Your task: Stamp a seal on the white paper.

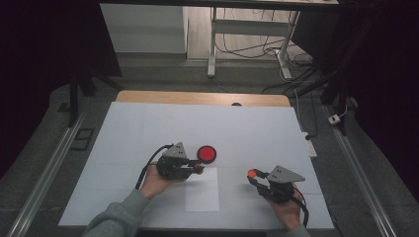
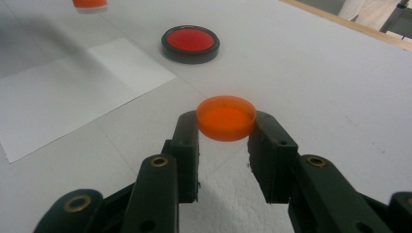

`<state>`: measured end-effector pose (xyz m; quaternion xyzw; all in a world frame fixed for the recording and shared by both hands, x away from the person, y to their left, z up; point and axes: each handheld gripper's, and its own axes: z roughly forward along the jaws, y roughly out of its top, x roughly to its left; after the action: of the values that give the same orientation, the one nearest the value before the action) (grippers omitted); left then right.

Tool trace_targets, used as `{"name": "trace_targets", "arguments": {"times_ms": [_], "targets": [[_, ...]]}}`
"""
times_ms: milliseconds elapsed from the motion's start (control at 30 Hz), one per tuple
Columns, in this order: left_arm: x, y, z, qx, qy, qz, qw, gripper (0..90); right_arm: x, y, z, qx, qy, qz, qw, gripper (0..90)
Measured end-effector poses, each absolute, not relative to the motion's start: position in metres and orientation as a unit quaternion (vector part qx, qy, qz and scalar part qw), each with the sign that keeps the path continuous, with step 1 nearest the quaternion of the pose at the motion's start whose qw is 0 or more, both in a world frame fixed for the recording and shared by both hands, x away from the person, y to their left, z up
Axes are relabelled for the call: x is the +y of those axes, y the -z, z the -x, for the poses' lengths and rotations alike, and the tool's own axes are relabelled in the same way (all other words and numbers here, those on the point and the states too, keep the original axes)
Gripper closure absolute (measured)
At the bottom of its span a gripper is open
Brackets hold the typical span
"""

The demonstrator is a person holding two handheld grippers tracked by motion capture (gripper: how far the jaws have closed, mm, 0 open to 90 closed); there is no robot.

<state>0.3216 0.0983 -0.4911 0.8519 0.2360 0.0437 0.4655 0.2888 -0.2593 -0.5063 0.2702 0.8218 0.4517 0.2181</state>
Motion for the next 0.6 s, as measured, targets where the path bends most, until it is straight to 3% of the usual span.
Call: {"name": "trace_targets", "arguments": {"times_ms": [600], "targets": [[0.085,0.51,-0.32,0.228,-0.042,-0.869,0.437,72.6,-0.259,0.507,-0.289,0.822,-0.452,-0.27,0.217,64.6]]}}
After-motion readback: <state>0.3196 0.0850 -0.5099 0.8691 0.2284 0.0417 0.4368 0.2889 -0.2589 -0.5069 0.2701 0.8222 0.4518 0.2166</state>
